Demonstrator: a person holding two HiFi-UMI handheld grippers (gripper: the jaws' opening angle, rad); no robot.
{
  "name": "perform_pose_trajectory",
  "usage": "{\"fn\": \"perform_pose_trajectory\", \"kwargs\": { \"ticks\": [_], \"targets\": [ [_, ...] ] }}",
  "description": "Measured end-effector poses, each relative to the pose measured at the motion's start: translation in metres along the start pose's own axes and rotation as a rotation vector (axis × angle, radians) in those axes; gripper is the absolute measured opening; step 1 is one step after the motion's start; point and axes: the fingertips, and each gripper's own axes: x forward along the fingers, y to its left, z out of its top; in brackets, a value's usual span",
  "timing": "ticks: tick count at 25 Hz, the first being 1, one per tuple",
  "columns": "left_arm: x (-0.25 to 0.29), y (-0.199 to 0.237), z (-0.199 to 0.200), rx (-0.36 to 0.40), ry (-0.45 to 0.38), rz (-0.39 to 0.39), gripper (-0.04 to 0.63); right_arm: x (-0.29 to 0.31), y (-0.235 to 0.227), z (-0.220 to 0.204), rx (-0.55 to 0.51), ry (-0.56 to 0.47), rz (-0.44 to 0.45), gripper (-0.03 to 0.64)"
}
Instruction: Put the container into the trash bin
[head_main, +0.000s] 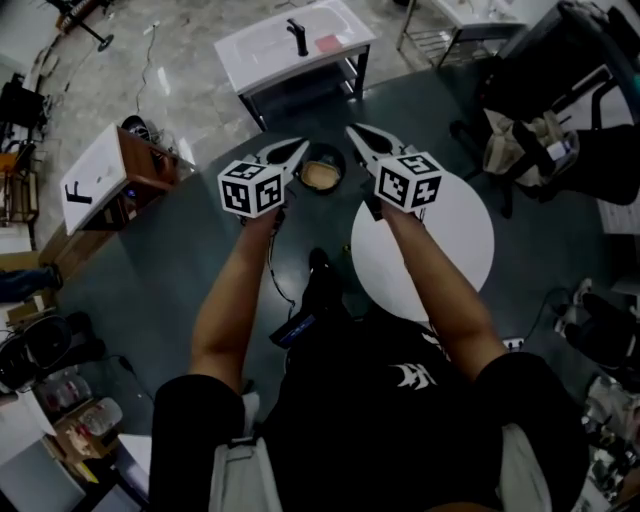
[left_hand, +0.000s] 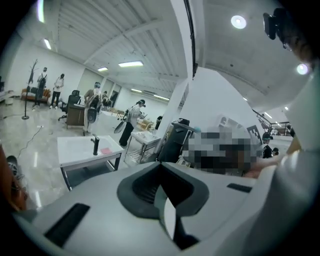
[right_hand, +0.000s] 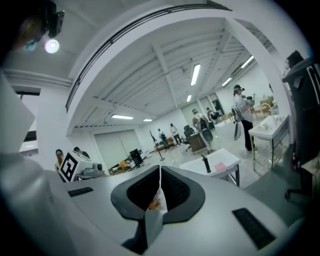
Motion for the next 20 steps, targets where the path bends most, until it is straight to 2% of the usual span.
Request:
{"fn": "perform_pose_trajectory", "kwargs": {
  "ticks": [4, 13, 17, 20],
  "targets": [
    [-0.032, -0.057, 0.029, 0.085, -0.058, -0.021, 0.003, -0.062, 0.033, 0.032, -0.115, -0.027, 0.109, 0.041],
    [-0.085, -0.189, 0.051, 0.202, -0.197, -0.058, 0.003, -0.208, 0.079, 0.028, -0.159, -0.046, 0.317, 0.041],
    [-0.097, -0.241, 0.04, 0.216, -0.247, -0.088, 0.003, -0.263, 0.096, 0.031, -0.183, -0.072, 0.418, 0.041],
    [-0.107, -0.274, 0.024, 0.179, -0.27, -0.11, 0.003, -0.296, 0.102, 0.035, -0.189, -0.102, 0.482, 0.041]
  ]
}}
